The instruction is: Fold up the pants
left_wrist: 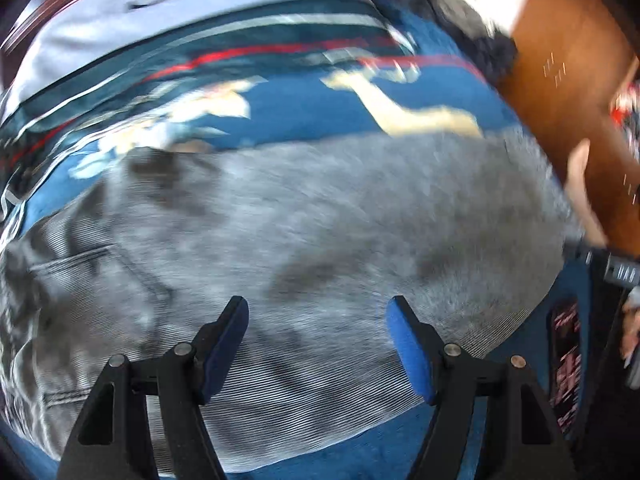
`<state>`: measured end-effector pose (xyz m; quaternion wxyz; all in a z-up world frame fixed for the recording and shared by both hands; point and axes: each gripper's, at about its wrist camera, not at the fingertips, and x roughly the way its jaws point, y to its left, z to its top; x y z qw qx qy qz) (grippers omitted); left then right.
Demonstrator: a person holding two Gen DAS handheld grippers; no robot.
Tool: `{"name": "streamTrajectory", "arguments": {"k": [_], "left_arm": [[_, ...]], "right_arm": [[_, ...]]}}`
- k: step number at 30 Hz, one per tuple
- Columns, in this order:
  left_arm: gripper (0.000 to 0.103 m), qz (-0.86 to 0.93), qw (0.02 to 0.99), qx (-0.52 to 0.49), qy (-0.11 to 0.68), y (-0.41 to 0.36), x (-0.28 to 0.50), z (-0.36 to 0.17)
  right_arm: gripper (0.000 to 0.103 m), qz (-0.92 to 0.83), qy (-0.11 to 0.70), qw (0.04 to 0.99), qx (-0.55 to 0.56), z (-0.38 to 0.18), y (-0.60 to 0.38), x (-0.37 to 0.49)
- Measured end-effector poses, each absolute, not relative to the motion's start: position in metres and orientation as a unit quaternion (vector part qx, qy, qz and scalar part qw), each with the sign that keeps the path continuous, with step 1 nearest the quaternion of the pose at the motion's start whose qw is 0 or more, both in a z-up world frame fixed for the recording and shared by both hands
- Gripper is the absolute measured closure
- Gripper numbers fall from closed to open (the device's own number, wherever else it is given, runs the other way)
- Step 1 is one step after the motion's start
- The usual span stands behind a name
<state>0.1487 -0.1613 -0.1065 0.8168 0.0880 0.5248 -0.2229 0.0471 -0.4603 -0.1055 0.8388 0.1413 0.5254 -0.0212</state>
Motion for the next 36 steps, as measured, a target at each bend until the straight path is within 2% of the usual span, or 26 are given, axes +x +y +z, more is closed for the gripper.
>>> {"name": "streamTrajectory", "arguments": {"k": [6,8,10,14,18,23,26,27,29,30,31,32,36], "left_arm": [[0.020,-0.222,0.815,0.099,0.526,-0.159,0.143,-0.126],[0.020,-0.228,0.812,0.095,0.529,-0.157,0.144,-0.123],[0.020,-0.228,0.810,0.090,0.533,-0.156,0.147,-0.119],[0.020,-0.237,0.816,0.047,0.526,-0.161,0.155,-0.101],[0.020,-0.255,0.817,0.046,0.515,-0.194,0.167,-0.086],[0.020,-0.281,0.804,0.046,0.522,-0.255,0.192,-0.074],[0.020,-0.286,0.797,0.046,0.530,-0.285,0.206,-0.080],[0.020,-0.283,0.793,0.047,0.538,-0.295,0.213,-0.086],[0.019,-0.257,0.774,0.048,0.576,-0.307,0.226,-0.108],[0.016,-0.245,0.766,0.045,0.593,-0.311,0.231,-0.118],[0.011,-0.246,0.770,0.041,0.587,-0.312,0.230,-0.117],[0.007,-0.247,0.771,0.041,0.586,-0.315,0.229,-0.116],[0.008,-0.266,0.776,0.060,0.568,-0.314,0.213,-0.109]], "right_arm": [[0.071,-0.017,0.515,0.820,0.249,-0.109,-0.488,0.035],[0.063,-0.009,0.497,0.813,0.302,-0.108,-0.499,0.027],[0.045,-0.005,0.474,0.805,0.356,-0.108,-0.513,0.019],[0.042,0.004,0.450,0.781,0.433,-0.116,-0.528,0.020],[0.040,-0.003,0.450,0.767,0.457,-0.122,-0.528,0.028],[0.040,-0.002,0.450,0.763,0.464,-0.128,-0.520,0.033],[0.044,-0.011,0.454,0.761,0.463,-0.131,-0.520,0.034],[0.047,-0.013,0.456,0.761,0.461,-0.131,-0.519,0.034],[0.061,-0.026,0.463,0.762,0.452,-0.132,-0.518,0.034],[0.069,-0.033,0.467,0.763,0.446,-0.133,-0.518,0.034],[0.071,-0.037,0.467,0.763,0.445,-0.134,-0.519,0.034],[0.072,-0.037,0.467,0.763,0.446,-0.135,-0.519,0.033],[0.069,-0.025,0.453,0.754,0.475,-0.138,-0.526,0.031]]}}
